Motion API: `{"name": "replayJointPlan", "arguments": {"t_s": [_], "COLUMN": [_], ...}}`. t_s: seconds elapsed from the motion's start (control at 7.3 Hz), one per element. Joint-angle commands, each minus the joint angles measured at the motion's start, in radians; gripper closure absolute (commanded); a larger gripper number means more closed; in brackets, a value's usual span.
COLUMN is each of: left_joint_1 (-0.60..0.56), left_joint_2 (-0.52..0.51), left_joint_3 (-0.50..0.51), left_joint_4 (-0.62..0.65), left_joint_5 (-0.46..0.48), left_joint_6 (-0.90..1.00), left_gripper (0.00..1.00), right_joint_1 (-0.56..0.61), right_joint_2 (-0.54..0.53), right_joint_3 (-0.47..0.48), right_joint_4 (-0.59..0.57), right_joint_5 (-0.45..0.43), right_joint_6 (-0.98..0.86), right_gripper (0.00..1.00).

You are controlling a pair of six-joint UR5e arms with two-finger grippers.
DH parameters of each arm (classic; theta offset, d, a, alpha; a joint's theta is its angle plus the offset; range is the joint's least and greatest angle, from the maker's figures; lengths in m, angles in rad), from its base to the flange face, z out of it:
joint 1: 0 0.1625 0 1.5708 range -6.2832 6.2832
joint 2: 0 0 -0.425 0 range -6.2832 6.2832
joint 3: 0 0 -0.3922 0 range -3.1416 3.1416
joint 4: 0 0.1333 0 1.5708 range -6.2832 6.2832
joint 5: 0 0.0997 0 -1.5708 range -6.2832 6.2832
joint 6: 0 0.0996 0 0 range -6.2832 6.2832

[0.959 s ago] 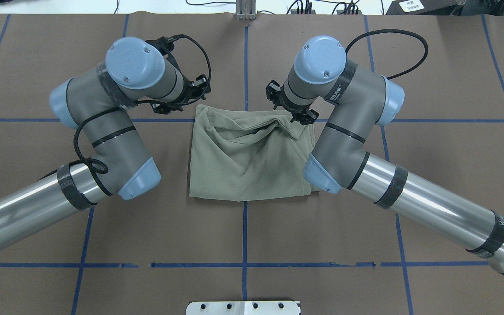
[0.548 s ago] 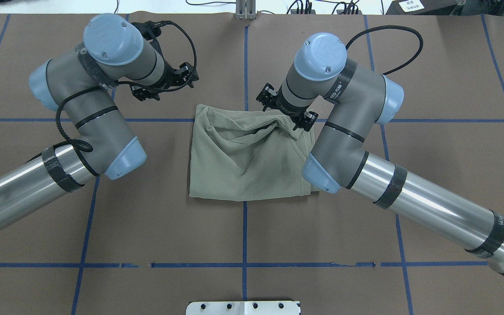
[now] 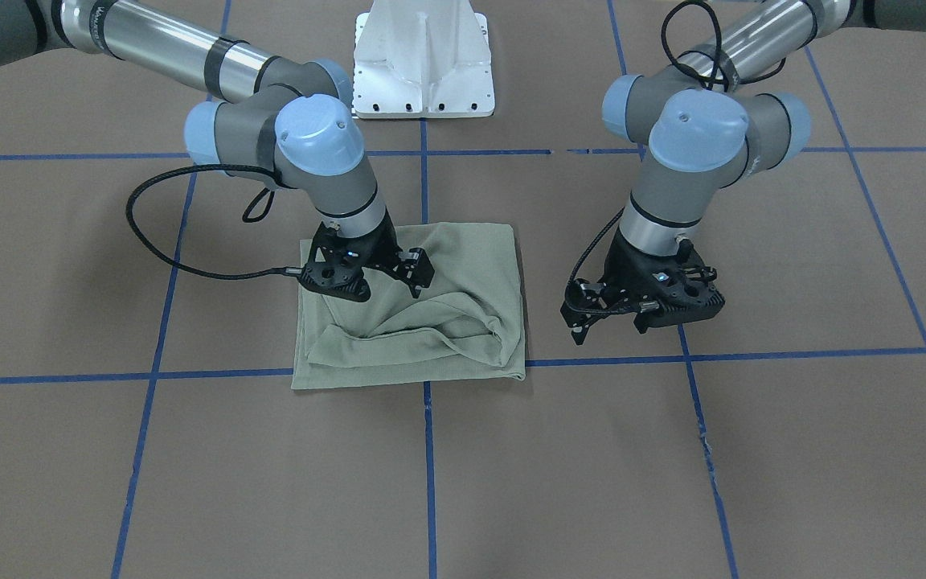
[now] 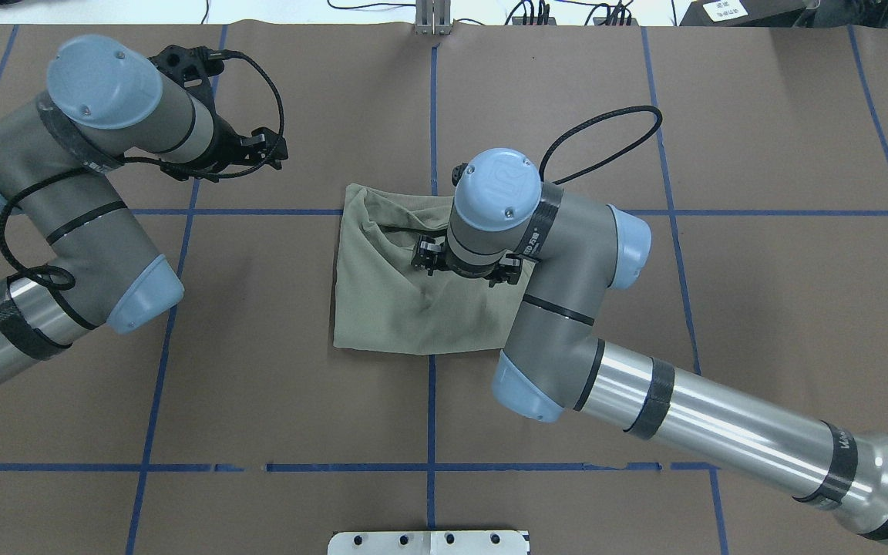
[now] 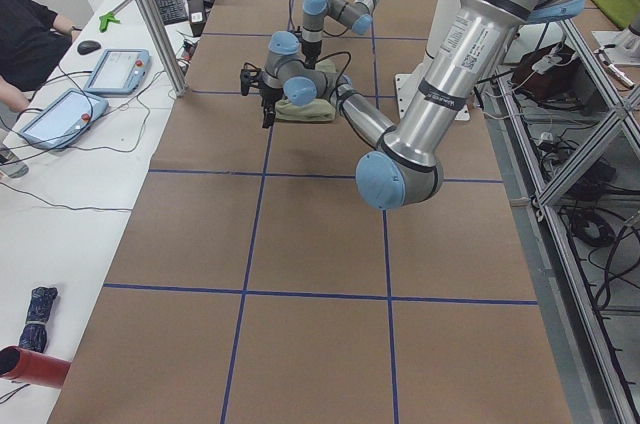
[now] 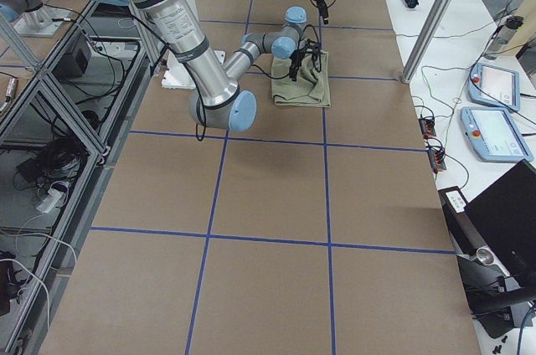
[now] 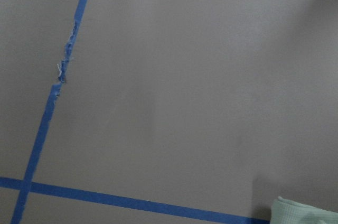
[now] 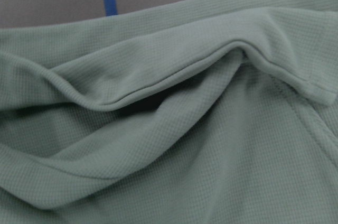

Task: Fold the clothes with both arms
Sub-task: 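Release with the left gripper and withdraw it while the right presses the fold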

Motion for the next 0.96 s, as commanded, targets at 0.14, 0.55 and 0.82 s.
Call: {"name": "replayJointPlan", "arguments": {"t_s": [0.14, 0.55, 0.82], "left_joint_1": [-0.002, 0.000, 0.003], "left_joint_2": [0.030, 0.027, 0.026], "left_joint_3": [-0.022, -0.033, -0.041], "left_joint_4": [0.000, 0.000, 0.001], "left_joint_5": [0.000, 0.000, -0.002], "left_joint_6": [0.005, -0.007, -0.020], "left_gripper": [0.00, 0.00, 0.00], "right_joint_1": [0.022, 0.095, 0.143], "right_joint_2": [0.126, 0.169, 0.203], "right_joint_3": [-0.179, -0.317, -0.444], "right_joint_4": [-0.031, 0.027, 0.114], "right_joint_5": [-0.033, -0.033, -0.027], "right_joint_6": [-0.144, -0.215, -0.251], "right_gripper": [0.00, 0.00, 0.01]}}
